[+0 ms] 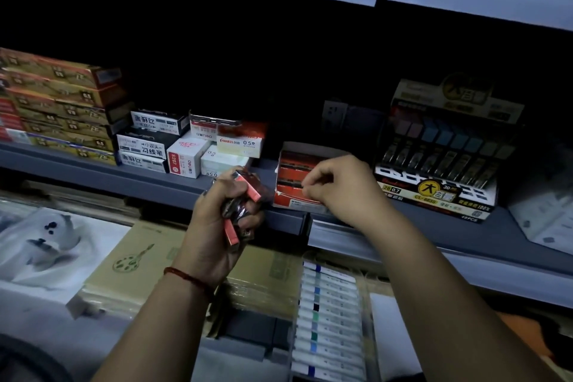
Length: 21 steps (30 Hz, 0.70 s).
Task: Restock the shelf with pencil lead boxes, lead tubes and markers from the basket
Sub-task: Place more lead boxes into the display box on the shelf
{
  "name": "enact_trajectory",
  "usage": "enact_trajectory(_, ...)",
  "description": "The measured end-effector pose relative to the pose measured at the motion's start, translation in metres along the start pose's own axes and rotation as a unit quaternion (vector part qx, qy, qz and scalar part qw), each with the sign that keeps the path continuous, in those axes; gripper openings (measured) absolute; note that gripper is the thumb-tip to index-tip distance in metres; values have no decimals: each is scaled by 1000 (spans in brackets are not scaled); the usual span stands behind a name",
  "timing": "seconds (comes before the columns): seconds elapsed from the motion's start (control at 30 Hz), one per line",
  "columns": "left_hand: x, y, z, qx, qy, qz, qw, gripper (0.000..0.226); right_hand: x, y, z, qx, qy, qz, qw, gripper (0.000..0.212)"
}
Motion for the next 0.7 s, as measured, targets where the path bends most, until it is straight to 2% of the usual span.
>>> enact_trajectory(0.1,-2,1,-2,-6,7,3,1000,37,-8,0,4,16,-25,24,999,11)
enact_trajectory(0.17,-5,1,-3,-6,10,6,1000,31,-16,5,2,-21,-14,47,999,9)
enact_trajectory(0.27,-8,3,-5,-32,20,21,999,43,-23,6,-3,-80,11,72,994,29)
enact_trajectory(0.37,-10,3,-7,-87,32,22,995,33,-28,4,0,-74,32,92,992,36)
enact_trajectory(0.57,-13,9,-9,-129,26,30,991,41,-30,-5,8,-48,19,128,990,27)
enact_trajectory(0.63,-13,12,-9,-115,25,33,993,41,-34,2,8,-27,-6,168,985,20)
enact_trajectory(0.7,-12,13,-10,-100,29,38,994,42,-42,16,5,18,-9,214,977,23)
Point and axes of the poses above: each hand's wrist, its own x-axis towards the middle knuckle, its own z-axis out of the back of the hand, y = z × x, the point moved 9 cm from there along x, towards the middle knuckle, and after that the axes turned 14 degrees about -z, right-handed, at the moved point
